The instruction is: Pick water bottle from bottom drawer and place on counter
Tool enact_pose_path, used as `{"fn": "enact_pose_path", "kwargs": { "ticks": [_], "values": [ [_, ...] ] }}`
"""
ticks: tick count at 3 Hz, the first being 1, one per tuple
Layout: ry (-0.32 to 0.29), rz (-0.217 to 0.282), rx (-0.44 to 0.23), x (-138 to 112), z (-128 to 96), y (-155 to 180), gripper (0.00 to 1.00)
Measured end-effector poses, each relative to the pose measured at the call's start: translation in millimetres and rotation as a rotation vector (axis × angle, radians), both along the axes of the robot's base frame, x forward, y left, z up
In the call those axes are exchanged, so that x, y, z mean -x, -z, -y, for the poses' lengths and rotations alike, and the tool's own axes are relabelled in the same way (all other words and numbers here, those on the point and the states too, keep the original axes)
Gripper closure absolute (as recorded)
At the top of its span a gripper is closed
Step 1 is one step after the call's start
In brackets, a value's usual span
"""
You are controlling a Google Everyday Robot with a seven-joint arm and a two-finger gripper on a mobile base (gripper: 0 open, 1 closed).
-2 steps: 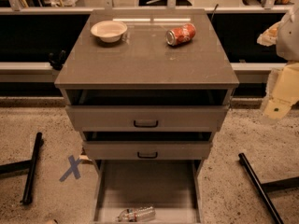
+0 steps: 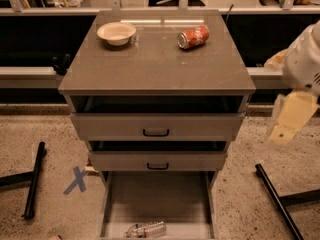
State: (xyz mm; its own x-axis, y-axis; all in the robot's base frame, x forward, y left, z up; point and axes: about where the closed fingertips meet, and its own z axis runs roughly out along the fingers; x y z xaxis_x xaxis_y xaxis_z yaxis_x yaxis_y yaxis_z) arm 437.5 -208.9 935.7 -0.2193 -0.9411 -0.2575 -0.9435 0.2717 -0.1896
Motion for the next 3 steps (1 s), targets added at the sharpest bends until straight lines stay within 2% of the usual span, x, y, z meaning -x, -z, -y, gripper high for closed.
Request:
{"fn": "enact_pose_path", "kwargs": {
  "ticks": [1, 2, 3],
  "values": [
    [-0.049, -0.043, -0.099, 10, -45, 87, 0.00],
    [-0.083, -0.161, -0.163, 42, -88, 180, 0.00],
    [-0.092, -0.164, -0.157, 43, -90, 183, 0.00]
  ]
}}
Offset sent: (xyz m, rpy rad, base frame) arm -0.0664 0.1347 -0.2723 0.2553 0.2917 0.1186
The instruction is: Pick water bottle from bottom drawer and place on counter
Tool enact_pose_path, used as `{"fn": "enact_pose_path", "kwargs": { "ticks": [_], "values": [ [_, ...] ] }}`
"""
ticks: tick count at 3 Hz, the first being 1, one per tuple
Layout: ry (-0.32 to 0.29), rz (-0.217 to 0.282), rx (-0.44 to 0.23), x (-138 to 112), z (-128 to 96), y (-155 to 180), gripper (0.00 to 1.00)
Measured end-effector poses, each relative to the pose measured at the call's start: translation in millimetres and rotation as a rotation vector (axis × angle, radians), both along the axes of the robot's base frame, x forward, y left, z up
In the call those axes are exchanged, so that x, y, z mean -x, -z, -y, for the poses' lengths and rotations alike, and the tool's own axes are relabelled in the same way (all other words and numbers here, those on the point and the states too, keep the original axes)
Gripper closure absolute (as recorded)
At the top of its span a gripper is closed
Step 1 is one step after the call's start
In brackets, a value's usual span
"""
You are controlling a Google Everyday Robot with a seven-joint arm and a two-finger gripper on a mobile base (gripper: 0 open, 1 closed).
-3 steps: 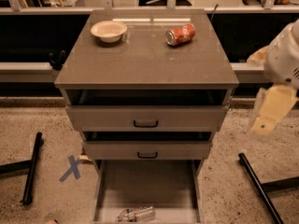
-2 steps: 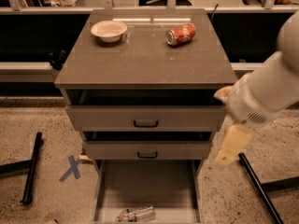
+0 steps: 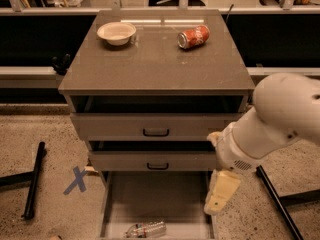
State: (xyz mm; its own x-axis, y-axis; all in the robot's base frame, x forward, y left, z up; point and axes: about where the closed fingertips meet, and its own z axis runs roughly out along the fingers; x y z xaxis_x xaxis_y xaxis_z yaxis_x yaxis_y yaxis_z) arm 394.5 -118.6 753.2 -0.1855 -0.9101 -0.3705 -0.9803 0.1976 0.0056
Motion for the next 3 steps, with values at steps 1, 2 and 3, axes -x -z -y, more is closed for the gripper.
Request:
{"fn": "enact_pose_path", "kwargs": {
  "ticks": [1, 2, 3],
  "values": [
    [-0.064, -0.030, 0.037, 9, -14, 28, 0.00],
    [-0.141, -0.076, 0.056, 21, -16, 103, 0.00],
    [-0.173, -0.144, -0.012, 31, -29, 221, 0.00]
  ]
}}
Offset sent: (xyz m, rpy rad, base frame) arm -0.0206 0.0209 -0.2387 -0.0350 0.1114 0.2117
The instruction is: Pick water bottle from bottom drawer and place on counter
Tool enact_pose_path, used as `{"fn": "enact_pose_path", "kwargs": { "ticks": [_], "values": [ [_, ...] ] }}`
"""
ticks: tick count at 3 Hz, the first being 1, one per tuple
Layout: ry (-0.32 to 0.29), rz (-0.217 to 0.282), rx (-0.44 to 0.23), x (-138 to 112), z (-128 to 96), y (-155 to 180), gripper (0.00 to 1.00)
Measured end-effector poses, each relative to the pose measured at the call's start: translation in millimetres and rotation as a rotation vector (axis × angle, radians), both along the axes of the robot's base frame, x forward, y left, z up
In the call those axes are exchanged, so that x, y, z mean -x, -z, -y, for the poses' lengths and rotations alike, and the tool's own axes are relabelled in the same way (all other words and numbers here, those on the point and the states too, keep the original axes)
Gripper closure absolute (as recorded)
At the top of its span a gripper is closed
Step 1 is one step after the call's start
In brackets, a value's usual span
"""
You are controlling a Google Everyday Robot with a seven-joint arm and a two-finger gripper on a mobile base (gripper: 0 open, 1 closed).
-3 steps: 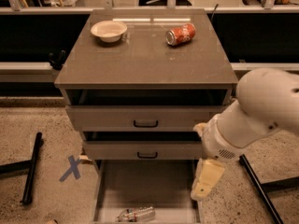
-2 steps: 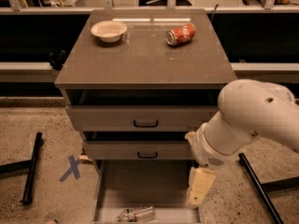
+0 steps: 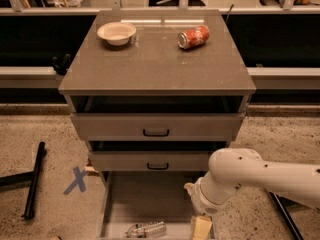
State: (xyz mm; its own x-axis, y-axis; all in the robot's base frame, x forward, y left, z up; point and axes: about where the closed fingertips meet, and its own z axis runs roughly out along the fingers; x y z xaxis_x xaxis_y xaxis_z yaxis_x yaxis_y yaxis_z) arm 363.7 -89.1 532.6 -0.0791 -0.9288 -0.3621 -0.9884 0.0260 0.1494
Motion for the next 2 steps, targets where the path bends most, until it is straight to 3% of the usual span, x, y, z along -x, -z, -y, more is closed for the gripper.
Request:
{"fn": "enact_pose_path", "kwargs": {
  "ticks": [1, 2],
  "values": [
    [-0.001, 0.002, 0.002, 0, 0, -1, 0.00],
    [-0.016, -0.011, 0.037, -12, 2, 36, 0.00]
  ]
}}
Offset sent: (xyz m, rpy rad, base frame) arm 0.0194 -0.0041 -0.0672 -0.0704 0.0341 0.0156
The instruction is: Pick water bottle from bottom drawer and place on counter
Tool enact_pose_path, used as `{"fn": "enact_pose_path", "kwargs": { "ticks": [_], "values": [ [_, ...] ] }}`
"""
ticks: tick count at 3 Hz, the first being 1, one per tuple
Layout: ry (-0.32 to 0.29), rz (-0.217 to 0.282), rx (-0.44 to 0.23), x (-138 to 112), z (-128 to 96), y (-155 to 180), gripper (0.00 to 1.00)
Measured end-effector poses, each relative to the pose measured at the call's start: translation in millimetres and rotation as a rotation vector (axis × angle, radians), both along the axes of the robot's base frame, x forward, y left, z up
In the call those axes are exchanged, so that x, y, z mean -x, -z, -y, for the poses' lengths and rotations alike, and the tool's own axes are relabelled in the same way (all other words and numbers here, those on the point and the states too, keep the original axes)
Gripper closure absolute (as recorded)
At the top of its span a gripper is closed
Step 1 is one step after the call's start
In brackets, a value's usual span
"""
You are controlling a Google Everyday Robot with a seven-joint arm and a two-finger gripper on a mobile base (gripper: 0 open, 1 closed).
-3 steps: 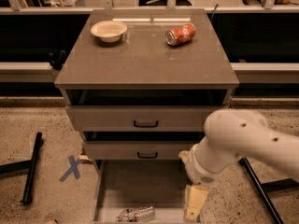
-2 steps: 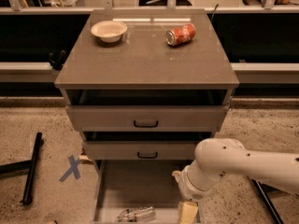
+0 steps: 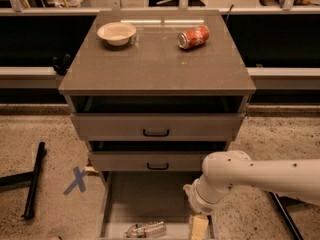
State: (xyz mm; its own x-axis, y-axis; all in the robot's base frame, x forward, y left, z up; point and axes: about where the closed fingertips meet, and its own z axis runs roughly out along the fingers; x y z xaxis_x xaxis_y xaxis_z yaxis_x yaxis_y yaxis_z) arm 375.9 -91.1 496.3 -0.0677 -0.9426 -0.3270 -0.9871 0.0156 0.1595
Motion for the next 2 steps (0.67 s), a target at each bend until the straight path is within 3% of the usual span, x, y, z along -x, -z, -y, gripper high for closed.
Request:
{"fn": "enact_pose_path", "kwargs": {
  "ticks": [2],
  "values": [
    [-0.107, 0.034, 0.029, -34, 13, 116, 0.00]
  ]
}}
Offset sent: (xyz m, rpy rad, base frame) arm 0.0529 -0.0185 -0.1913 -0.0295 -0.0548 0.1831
